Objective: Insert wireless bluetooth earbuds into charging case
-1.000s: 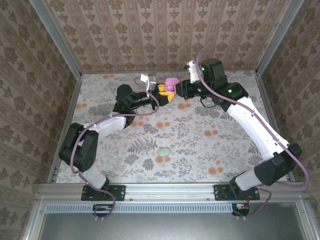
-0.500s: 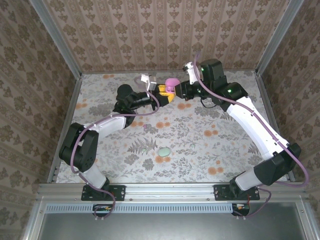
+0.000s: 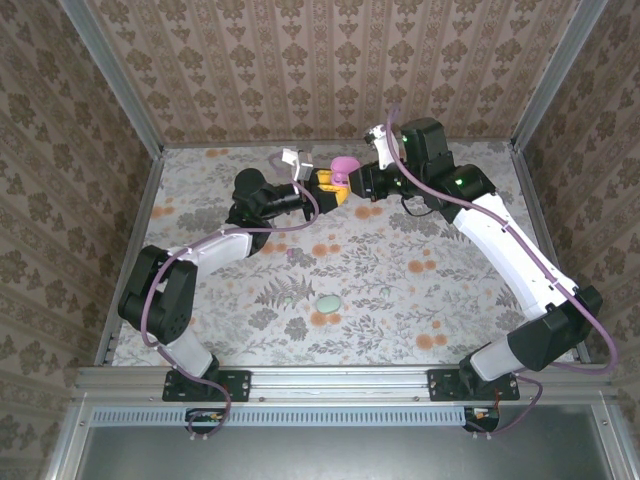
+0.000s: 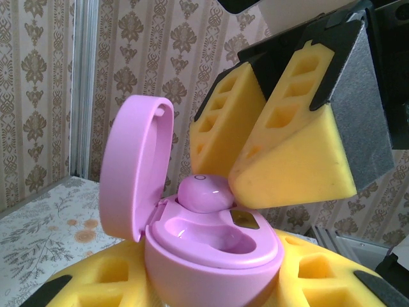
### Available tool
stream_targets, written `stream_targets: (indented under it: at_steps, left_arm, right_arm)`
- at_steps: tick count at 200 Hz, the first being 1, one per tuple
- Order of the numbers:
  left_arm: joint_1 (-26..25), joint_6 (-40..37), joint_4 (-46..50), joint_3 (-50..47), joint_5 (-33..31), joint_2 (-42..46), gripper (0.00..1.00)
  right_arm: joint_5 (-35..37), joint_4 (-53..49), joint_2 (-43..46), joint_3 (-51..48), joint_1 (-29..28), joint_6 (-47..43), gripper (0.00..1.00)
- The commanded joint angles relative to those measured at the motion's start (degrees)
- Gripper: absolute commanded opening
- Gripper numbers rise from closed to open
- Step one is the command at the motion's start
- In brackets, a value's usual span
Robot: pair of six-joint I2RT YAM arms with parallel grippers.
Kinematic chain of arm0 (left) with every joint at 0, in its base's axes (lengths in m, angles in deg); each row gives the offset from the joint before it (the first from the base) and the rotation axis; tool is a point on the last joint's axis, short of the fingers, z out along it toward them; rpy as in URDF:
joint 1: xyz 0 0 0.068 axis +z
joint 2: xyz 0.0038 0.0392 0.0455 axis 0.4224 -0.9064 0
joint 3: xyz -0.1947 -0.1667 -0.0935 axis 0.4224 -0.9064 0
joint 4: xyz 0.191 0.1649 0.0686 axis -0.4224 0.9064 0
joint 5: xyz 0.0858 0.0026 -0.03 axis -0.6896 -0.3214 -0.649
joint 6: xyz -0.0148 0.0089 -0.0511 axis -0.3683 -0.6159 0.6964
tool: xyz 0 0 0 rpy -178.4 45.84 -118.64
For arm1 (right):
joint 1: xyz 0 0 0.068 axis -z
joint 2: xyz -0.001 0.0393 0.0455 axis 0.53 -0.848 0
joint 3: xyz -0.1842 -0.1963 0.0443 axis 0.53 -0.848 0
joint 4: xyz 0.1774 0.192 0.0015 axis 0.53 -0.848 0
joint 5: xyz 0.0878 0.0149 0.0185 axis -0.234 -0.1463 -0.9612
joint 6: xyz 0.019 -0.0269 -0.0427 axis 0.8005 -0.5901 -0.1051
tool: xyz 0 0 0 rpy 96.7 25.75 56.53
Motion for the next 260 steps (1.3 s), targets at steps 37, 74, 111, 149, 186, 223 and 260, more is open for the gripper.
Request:
stream_targets:
  at_steps: [37, 74, 111, 149, 186, 223, 260]
  left_arm:
    - [-0.22, 0.72, -3.53, 1.99, -0.1, -0.12, 0.32]
    - [-0.04, 0.7, -3.57, 1.83, -0.46, -0.04, 0.32]
    - [0.03, 0.66, -3.62, 1.89, -0.52, -0.04, 0.32]
    - [0.05, 0.43, -3.69, 1.84, -0.9, 0.08, 0.32]
    - [0.13, 0.37, -3.69, 1.71, -0.82, 0.27, 0.32]
    - [0.22, -0.09, -3.61, 1.33, -1.42, 0.83, 0.32]
    - [0.36, -1.11, -3.01, 0.92, -1.56, 1.46, 0.32]
  right_arm:
    - [0.64, -2.01, 1.59, 0.33, 0.44, 0.26, 0.3]
    - [0.5, -2.9, 1.92, 0.5, 0.68, 0.06, 0.32]
    - [0.22, -2.6, 2.59, 0.41, 0.99, 0.47, 0.36]
    - [-0.07, -0.9, 4.57, -0.86, 1.55, 2.04, 0.38]
    - [0.36, 0.65, 6.43, -1.61, 2.34, 3.72, 0.38]
    - [1.01, 2.5, 7.13, -2.44, 2.96, 5.02, 0.39]
    - [0.37, 2.11, 5.85, -1.85, 3.01, 6.3, 0.39]
